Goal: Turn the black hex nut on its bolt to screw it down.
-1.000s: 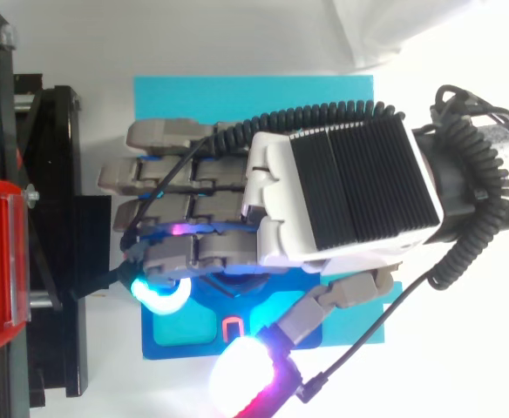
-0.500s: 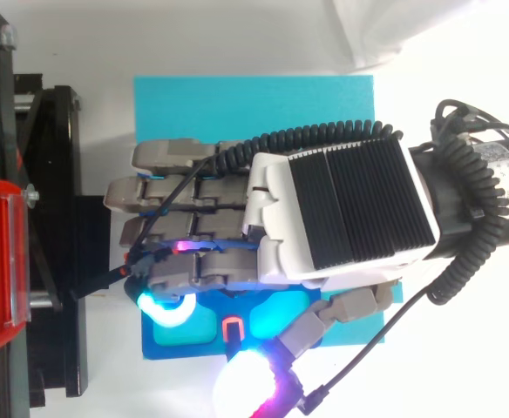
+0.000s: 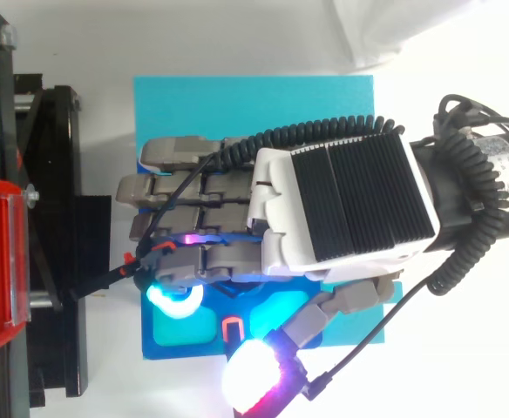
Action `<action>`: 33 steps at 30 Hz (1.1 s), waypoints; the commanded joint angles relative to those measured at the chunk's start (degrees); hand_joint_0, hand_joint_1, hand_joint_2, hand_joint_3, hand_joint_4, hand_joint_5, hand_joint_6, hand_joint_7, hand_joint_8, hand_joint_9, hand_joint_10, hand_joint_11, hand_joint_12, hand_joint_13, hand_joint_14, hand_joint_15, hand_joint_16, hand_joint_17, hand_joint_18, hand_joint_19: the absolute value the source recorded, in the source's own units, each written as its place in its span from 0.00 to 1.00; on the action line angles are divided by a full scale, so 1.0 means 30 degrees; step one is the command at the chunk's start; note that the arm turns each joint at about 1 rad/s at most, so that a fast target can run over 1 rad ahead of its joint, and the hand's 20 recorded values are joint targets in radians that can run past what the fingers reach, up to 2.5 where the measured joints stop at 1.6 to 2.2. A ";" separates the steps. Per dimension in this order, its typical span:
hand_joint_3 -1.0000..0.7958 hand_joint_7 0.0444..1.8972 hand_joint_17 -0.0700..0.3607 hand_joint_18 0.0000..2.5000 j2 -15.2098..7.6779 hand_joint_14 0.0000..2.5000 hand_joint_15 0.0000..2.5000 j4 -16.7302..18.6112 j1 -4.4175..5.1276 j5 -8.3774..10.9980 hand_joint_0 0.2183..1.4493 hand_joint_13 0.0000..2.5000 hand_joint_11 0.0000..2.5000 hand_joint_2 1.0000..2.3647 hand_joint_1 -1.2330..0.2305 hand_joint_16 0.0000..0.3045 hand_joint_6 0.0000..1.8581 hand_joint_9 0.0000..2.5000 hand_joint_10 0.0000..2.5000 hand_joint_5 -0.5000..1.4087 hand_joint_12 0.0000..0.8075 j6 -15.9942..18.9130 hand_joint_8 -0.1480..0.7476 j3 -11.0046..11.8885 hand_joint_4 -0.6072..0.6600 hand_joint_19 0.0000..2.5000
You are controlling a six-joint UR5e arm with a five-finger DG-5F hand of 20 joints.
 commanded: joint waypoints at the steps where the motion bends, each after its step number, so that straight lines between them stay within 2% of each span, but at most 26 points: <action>1: 0.28 0.59 0.39 0.06 0.0000 0.00 0.03 -0.0009 -0.0077 -0.0164 0.22 0.12 0.15 0.00 0.60 0.14 0.27 0.17 0.00 0.19 0.42 -0.0096 0.51 0.0005 0.67 0.04; 9: 0.28 0.58 0.38 0.06 -0.0176 0.00 0.04 0.0138 -0.0458 -0.0398 0.22 0.13 0.15 0.00 0.60 0.14 0.28 0.17 0.00 0.19 0.42 -0.0243 0.51 -0.0024 0.67 0.04; 10: 0.28 0.58 0.38 0.06 -0.0205 0.00 0.04 0.0314 -0.0634 -0.0662 0.22 0.13 0.15 0.00 0.60 0.14 0.28 0.17 0.00 0.19 0.42 -0.0272 0.51 -0.0024 0.67 0.04; 18: 0.28 0.58 0.38 0.05 -0.0176 0.00 0.04 0.0460 -0.1161 -0.1424 0.22 0.13 0.15 0.00 0.60 0.14 0.28 0.17 0.00 0.18 0.42 -0.0272 0.51 -0.0024 0.67 0.04; 19: 0.28 0.58 0.38 0.05 -0.0205 0.00 0.04 0.0577 -0.1454 -0.1892 0.22 0.13 0.15 0.00 0.60 0.14 0.28 0.17 0.00 0.18 0.42 -0.0272 0.51 -0.0024 0.67 0.04; 21: 0.28 0.57 0.38 0.05 -0.0205 0.00 0.04 0.0665 -0.1513 -0.1980 0.22 0.13 0.15 0.00 0.60 0.14 0.28 0.17 0.00 0.18 0.42 -0.0272 0.51 0.0005 0.67 0.04; 26: 0.28 0.57 0.38 0.05 -0.0205 0.00 0.04 0.0929 -0.1952 -0.2361 0.22 0.13 0.15 0.00 0.60 0.14 0.28 0.17 0.00 0.18 0.42 -0.0331 0.51 0.0005 0.68 0.04; 27: 0.28 0.57 0.38 0.05 -0.0176 0.00 0.04 0.1017 -0.2128 -0.2742 0.22 0.13 0.15 0.00 0.60 0.14 0.28 0.17 0.00 0.18 0.42 -0.0389 0.51 0.0005 0.67 0.04; 33: 0.28 0.58 0.38 0.05 -0.0205 0.00 0.04 0.1310 -0.2480 -0.3181 0.22 0.14 0.15 0.00 0.61 0.14 0.28 0.17 0.00 0.18 0.42 -0.0360 0.51 0.0005 0.67 0.04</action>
